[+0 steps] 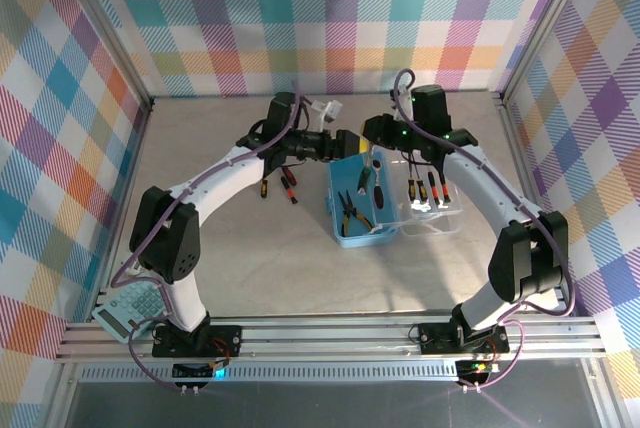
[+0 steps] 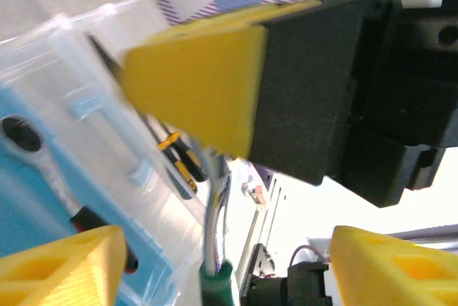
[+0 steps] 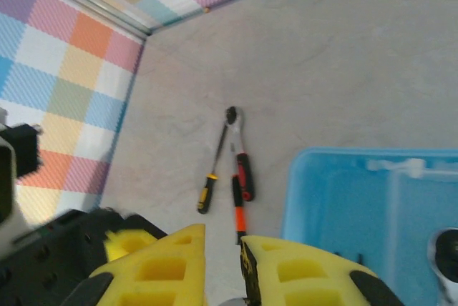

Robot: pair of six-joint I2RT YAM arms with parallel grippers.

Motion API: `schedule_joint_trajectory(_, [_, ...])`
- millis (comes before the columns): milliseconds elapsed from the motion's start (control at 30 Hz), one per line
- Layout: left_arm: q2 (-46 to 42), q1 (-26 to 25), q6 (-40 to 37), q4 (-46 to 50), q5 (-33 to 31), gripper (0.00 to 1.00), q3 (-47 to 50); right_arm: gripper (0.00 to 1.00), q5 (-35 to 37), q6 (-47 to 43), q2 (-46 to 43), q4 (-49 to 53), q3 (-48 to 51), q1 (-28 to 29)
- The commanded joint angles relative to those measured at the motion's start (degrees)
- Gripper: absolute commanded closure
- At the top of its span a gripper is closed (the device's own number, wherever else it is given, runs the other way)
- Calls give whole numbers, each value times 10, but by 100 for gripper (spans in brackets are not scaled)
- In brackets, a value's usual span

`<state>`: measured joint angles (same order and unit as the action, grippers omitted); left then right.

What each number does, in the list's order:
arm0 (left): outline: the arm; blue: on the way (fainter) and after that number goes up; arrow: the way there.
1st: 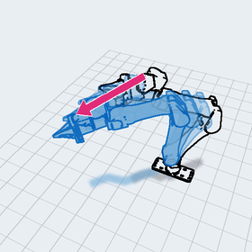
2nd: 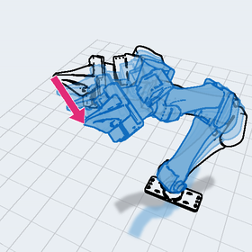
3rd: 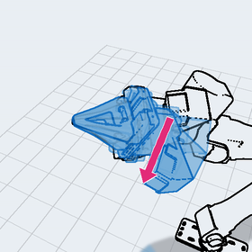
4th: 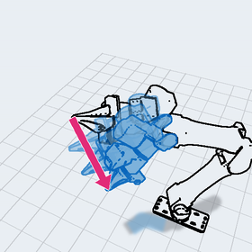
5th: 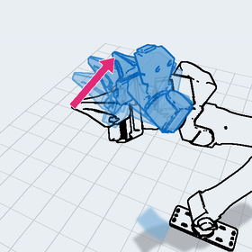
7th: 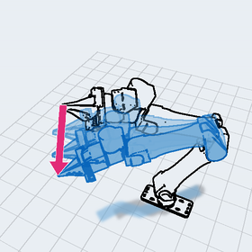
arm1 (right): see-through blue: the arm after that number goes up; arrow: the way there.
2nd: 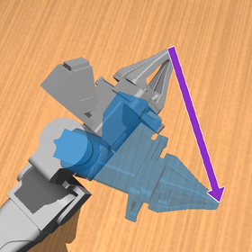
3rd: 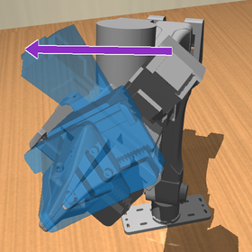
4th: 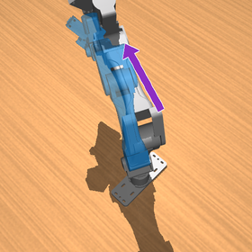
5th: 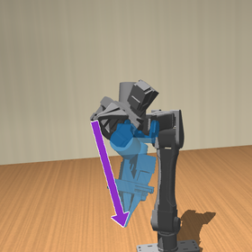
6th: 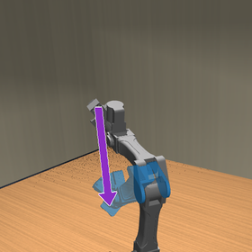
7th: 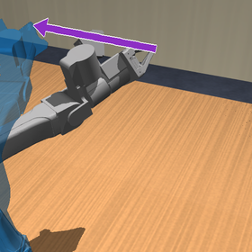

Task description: Pack the tool kit

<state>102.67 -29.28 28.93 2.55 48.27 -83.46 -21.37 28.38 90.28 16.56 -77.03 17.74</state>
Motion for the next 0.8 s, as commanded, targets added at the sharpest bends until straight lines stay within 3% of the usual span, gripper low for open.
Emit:
schedule_joint_trajectory(0, [-49,52,-55,95,-63,11,-8,100,21,-81,-25,71,-28,-18])
schedule_joint_trajectory(100, [-58,82,-129,241,-196,0,-28,100,40,-149,-8,139,-51,-20])
schedule_joint_trajectory(167, [-49,93,-164,313,-302,0,-37,100,56,-180,4,159,-53,-19])
schedule_joint_trajectory(267, [-30,113,-179,354,-385,0,-28,100,87,-203,27,168,-49,-18])
schedule_joint_trajectory(433, [-20,137,-174,351,-419,0,14,100,122,-221,59,158,-52,-9])
schedule_joint_trajectory(767, [-14,141,-175,345,-420,0,35,100,155,-235,122,145,-87,6])
